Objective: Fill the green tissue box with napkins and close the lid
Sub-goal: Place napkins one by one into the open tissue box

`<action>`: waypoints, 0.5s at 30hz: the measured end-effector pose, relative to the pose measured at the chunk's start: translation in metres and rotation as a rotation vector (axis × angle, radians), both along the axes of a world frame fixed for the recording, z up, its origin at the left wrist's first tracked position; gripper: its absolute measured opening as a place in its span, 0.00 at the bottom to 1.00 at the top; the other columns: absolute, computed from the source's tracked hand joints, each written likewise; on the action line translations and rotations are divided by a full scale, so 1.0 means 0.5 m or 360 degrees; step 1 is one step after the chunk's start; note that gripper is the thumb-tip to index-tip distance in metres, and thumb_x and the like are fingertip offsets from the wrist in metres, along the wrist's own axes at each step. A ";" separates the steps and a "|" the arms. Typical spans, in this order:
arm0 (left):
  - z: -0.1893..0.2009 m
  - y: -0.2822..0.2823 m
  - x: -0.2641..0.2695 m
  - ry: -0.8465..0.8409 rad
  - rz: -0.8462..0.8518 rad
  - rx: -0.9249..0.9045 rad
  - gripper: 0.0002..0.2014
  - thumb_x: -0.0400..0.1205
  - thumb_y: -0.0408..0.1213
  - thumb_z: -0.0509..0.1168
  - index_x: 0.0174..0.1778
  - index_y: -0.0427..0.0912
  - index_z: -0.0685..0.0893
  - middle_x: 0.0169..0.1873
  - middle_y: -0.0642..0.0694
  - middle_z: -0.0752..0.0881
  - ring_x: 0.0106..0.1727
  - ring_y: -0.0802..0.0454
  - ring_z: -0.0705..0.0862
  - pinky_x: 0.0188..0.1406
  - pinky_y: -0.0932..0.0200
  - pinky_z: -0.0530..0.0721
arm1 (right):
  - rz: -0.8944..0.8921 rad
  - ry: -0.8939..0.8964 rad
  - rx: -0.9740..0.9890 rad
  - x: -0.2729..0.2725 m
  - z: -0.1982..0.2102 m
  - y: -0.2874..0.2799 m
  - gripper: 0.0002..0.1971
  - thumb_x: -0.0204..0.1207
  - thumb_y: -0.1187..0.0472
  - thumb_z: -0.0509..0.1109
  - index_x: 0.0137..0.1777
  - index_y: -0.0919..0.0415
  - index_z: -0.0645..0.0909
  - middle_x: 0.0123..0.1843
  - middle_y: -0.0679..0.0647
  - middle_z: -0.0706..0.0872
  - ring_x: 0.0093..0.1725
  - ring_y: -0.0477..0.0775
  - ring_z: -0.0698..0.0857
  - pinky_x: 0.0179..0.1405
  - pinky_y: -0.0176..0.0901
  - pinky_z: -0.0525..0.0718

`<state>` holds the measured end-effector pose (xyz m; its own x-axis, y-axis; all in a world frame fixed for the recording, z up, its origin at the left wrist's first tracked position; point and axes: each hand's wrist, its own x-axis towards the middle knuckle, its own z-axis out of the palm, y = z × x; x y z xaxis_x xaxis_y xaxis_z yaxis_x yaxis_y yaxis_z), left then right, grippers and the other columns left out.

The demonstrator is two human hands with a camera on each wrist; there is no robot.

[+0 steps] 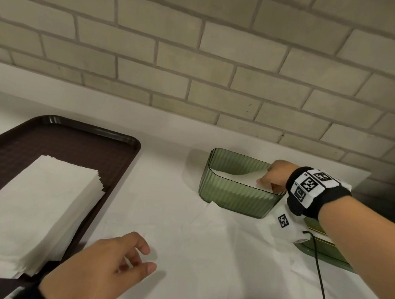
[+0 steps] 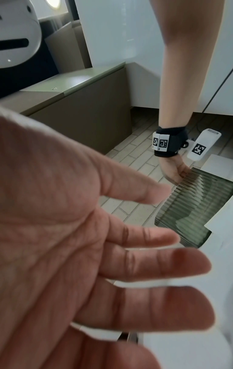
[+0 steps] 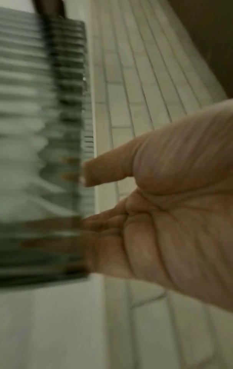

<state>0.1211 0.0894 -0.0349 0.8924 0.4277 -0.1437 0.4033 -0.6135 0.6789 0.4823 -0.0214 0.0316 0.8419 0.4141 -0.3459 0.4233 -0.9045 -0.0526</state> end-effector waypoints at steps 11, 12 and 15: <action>-0.005 0.004 0.015 0.0145 -0.0107 -0.0008 0.13 0.75 0.61 0.64 0.51 0.61 0.76 0.44 0.60 0.85 0.46 0.64 0.83 0.47 0.73 0.79 | 0.0455 0.0329 -0.0007 -0.074 0.000 0.058 0.14 0.78 0.65 0.68 0.62 0.57 0.84 0.58 0.55 0.85 0.55 0.56 0.84 0.57 0.46 0.84; -0.006 0.007 0.016 0.0172 -0.0136 0.0009 0.13 0.75 0.61 0.64 0.51 0.61 0.75 0.44 0.61 0.85 0.46 0.65 0.83 0.48 0.73 0.79 | 0.0483 0.0322 -0.0069 -0.075 -0.002 0.062 0.15 0.80 0.65 0.65 0.64 0.57 0.83 0.61 0.56 0.85 0.58 0.56 0.84 0.61 0.47 0.82; 0.001 0.017 0.025 0.0258 -0.0228 0.0030 0.15 0.74 0.62 0.65 0.52 0.62 0.75 0.46 0.62 0.84 0.48 0.66 0.82 0.50 0.72 0.80 | 0.0508 0.0203 -0.0297 -0.073 -0.008 0.069 0.18 0.85 0.56 0.58 0.72 0.58 0.76 0.73 0.56 0.78 0.69 0.57 0.78 0.68 0.44 0.73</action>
<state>0.1337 0.0981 -0.0342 0.9101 0.3023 -0.2835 0.4142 -0.6844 0.6000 0.4455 0.0130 0.0278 0.6263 0.5684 -0.5336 0.6856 -0.7273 0.0300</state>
